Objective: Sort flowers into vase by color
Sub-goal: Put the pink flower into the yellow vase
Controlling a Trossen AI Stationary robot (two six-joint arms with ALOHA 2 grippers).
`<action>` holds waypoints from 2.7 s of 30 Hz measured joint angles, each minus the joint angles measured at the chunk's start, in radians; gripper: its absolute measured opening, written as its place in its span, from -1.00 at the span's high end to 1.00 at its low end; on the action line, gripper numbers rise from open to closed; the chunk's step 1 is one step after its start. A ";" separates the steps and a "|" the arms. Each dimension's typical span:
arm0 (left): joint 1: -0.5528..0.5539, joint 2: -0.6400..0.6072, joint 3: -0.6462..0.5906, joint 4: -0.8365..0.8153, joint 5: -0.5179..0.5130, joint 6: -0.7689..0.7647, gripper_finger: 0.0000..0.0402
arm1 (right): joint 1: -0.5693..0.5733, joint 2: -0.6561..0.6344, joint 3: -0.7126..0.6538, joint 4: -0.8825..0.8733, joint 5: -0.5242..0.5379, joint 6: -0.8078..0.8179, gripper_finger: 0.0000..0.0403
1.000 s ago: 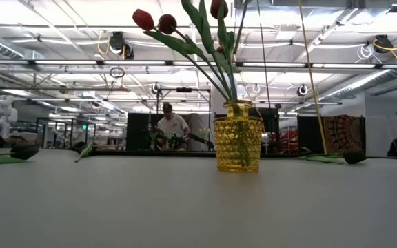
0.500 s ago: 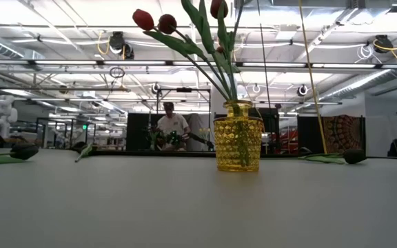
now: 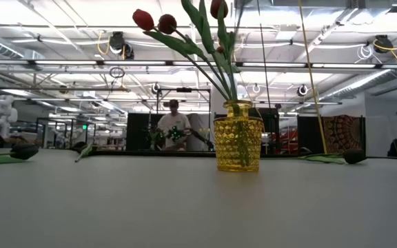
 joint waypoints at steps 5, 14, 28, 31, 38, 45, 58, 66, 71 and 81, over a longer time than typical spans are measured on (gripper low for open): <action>0.000 -0.001 0.000 -0.011 0.017 -0.041 0.56 | 0.000 -0.001 0.000 -0.023 0.001 0.000 1.00; -0.003 -0.039 -0.001 -0.016 0.021 -0.066 0.40 | 0.000 -0.016 0.000 -0.106 0.002 -0.001 1.00; 0.019 -0.260 -0.001 -0.382 -0.231 -0.036 0.40 | 0.025 -0.061 0.000 -0.181 0.003 0.054 1.00; 0.020 -0.310 -0.001 -0.489 -0.304 -0.037 0.40 | 0.039 -0.049 0.000 -0.161 0.002 0.054 1.00; 0.023 -0.398 -0.001 -0.736 -0.434 -0.108 0.40 | 0.052 0.008 0.000 -0.127 0.011 0.044 1.00; 0.023 -0.437 -0.001 -0.880 -0.444 -0.220 0.40 | 0.053 0.071 0.000 -0.092 0.012 0.015 1.00; 0.022 -0.439 -0.001 -0.931 -0.444 -0.224 0.40 | 0.051 0.115 0.001 -0.093 0.064 -0.008 1.00; 0.022 -0.439 -0.001 -0.934 -0.444 -0.223 0.40 | 0.041 0.114 0.002 -0.065 0.083 -0.006 1.00; 0.022 -0.439 -0.001 -0.956 -0.444 -0.224 0.40 | 0.041 0.115 0.002 -0.051 0.080 0.013 1.00; 0.022 -0.438 -0.001 -0.956 -0.443 -0.223 0.40 | 0.052 0.131 0.002 -0.057 0.076 0.038 1.00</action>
